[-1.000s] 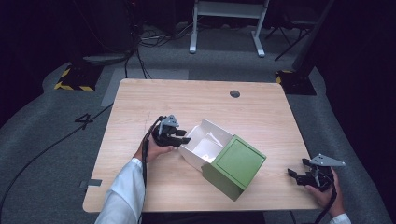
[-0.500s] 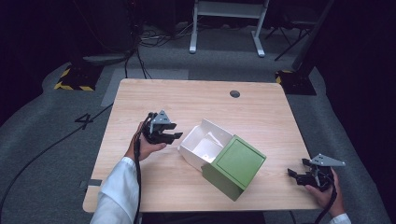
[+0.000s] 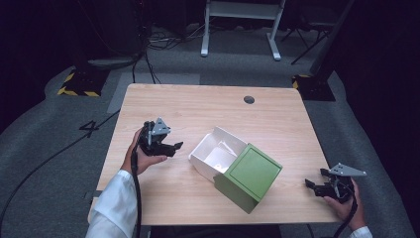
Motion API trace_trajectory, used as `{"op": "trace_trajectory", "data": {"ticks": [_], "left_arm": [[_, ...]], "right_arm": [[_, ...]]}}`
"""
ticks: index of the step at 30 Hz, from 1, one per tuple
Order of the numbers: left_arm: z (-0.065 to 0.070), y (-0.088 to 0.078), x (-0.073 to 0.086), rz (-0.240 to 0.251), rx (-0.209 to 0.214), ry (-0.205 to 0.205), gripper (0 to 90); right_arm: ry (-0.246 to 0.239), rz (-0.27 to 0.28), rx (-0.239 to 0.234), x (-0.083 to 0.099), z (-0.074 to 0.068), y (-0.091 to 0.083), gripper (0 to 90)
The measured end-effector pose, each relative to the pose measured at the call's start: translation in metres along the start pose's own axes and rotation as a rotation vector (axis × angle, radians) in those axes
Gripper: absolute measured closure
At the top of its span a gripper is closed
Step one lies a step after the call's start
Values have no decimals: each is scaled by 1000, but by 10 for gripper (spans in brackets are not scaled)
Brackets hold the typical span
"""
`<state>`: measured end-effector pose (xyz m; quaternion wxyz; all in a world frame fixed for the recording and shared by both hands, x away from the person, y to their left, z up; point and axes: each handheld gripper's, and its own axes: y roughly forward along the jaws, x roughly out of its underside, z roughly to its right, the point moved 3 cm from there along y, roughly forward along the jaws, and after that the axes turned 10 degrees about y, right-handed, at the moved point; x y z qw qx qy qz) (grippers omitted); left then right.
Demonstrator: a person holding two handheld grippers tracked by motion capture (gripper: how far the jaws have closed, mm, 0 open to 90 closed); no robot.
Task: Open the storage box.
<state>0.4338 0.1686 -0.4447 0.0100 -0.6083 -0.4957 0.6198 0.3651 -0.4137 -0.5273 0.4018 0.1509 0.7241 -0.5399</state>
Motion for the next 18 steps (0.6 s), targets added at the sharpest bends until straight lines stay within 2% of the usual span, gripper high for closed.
{"op": "trace_trajectory", "data": {"ticks": [3, 5, 11, 16, 18], "left_arm": [[-1, -6, 3, -10, -23, -3, 203], [0, -9, 6, -20, -23, 2, 186], [5, -23, 15, -34, -25, 47, 160], [8, -35, 20, -69, -78, 87, 162], [9, -40, 22, -72, -92, 89, 161]], "right_arm": [[2, -1, 0, 0, 0, 0, 152], [2, -1, 0, 0, 0, 0, 152], [4, -1, 0, 0, 0, 0, 152], [3, -1, 0, 0, 0, 0, 152], [3, -1, 0, 0, 0, 0, 152]]}}
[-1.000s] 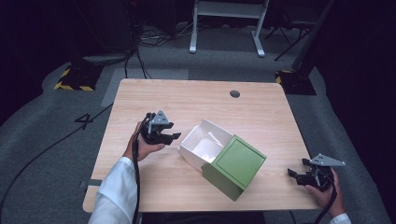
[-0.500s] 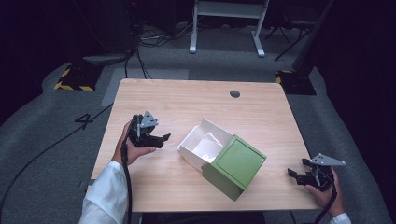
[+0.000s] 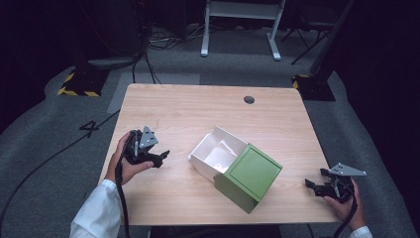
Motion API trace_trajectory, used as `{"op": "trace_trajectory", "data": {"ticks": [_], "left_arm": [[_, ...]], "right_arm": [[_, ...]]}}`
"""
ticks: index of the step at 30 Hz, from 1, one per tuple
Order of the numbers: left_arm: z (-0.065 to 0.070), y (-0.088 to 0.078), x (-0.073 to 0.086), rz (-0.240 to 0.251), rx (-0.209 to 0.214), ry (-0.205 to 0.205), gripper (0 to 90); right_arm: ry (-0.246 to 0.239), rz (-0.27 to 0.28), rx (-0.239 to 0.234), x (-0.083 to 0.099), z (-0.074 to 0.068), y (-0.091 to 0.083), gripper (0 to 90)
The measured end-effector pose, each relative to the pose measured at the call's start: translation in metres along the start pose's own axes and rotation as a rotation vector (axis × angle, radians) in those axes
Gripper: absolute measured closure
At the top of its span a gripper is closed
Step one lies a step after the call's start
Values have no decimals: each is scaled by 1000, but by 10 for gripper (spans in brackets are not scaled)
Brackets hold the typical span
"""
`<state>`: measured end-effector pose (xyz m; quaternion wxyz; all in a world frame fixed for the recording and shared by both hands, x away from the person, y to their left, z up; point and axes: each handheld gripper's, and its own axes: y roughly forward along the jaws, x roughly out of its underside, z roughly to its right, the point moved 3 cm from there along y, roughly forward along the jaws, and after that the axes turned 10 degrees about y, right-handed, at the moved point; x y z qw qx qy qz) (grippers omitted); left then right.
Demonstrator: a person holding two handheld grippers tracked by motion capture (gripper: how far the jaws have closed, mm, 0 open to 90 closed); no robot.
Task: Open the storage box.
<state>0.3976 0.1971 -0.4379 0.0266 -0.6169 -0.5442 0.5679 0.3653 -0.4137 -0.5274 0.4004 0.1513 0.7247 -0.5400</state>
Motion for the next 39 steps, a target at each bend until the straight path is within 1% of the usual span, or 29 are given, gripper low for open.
{"op": "trace_trajectory", "data": {"ticks": [3, 5, 9, 12, 16, 19, 21, 25, 26, 30, 33, 34, 36, 38, 39], "left_arm": [[1, -6, 4, -5, -9, -1, 162], [2, -8, 7, -26, -20, 12, 162], [7, -12, 15, -67, -23, 26, 172], [10, -15, 21, -84, -28, 37, 179], [15, -17, 31, -106, -27, 31, 179], [21, -17, 39, -105, -17, 12, 178], [25, -16, 45, -118, -22, 18, 177], [30, -16, 56, -112, -8, -7, 175], [32, -16, 59, -107, -7, -18, 175], [36, -16, 73, -116, 0, -46, 175], [39, -18, 82, -113, 11, -68, 171], [40, -18, 85, -110, 9, -71, 170], [42, -19, 90, -83, 33, -94, 164], [44, -18, 94, -85, 29, -105, 162], [45, -17, 96, -80, 30, -120, 162]], "right_arm": [[0, 1, 0, 0, 0, 0, 152], [0, 1, 0, 0, 0, 0, 152], [0, 1, 0, 0, 0, 0, 152], [0, 0, 0, 0, 0, 0, 152], [-1, 1, 1, 0, 0, 0, 152], [-2, 2, 2, 0, 0, 0, 152], [-3, 2, 3, 0, 0, 0, 152], [-2, 2, 4, 0, -1, 0, 152], [-3, 2, 4, 0, -1, 0, 152], [-2, 2, 5, 0, -1, 0, 152], [-2, 2, 6, 0, -1, 0, 152], [-2, 2, 5, 0, -1, 0, 152], [-3, 3, 6, 0, -1, 0, 152], [-2, 2, 5, 0, -1, 0, 152], [-3, 2, 5, 0, -1, 0, 152]]}}
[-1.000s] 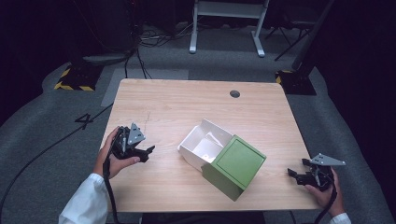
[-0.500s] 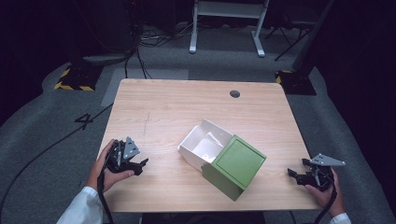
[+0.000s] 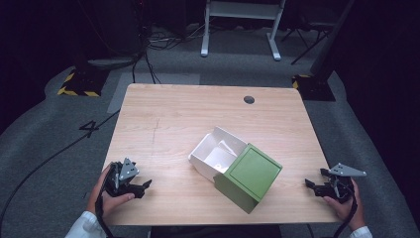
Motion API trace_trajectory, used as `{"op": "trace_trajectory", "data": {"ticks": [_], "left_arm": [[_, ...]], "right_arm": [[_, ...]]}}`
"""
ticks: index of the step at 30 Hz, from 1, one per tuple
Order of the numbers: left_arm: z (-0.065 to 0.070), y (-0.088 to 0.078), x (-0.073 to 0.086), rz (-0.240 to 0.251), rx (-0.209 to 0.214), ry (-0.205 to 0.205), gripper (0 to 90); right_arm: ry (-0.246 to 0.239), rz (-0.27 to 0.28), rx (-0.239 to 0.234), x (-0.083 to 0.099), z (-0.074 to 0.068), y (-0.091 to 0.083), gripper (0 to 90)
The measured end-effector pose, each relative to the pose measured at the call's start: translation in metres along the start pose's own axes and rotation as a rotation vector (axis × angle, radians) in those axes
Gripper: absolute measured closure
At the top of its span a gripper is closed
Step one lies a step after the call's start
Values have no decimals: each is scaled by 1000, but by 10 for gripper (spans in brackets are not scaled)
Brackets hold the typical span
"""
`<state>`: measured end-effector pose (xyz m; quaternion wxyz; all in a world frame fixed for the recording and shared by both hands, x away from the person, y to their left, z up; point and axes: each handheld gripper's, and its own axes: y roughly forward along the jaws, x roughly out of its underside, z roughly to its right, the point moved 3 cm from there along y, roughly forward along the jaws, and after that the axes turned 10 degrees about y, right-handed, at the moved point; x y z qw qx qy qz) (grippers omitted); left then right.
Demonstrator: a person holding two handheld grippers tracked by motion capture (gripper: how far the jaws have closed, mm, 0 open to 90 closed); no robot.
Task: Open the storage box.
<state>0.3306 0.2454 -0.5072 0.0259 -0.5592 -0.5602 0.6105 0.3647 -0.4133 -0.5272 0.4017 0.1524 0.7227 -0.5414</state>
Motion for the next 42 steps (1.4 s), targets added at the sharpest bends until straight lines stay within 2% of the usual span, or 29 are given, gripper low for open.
{"op": "trace_trajectory", "data": {"ticks": [5, 10, 11, 13, 42], "left_arm": [[4, 7, 13, -30, 21, -33, 162], [2, 7, 24, 10, 39, -100, 160], [1, 7, 25, 12, 49, -123, 159], [0, 6, 27, 7, 54, -141, 157], [-1, 7, 27, 7, 57, -144, 154]], "right_arm": [[-3, 3, 4, 0, 0, 0, 153], [-5, 4, 5, 0, 0, 0, 152], [-6, 5, 4, 0, 0, 0, 152], [-6, 4, 5, 0, 0, 0, 153], [-4, 5, 5, 0, 0, 0, 153]]}}
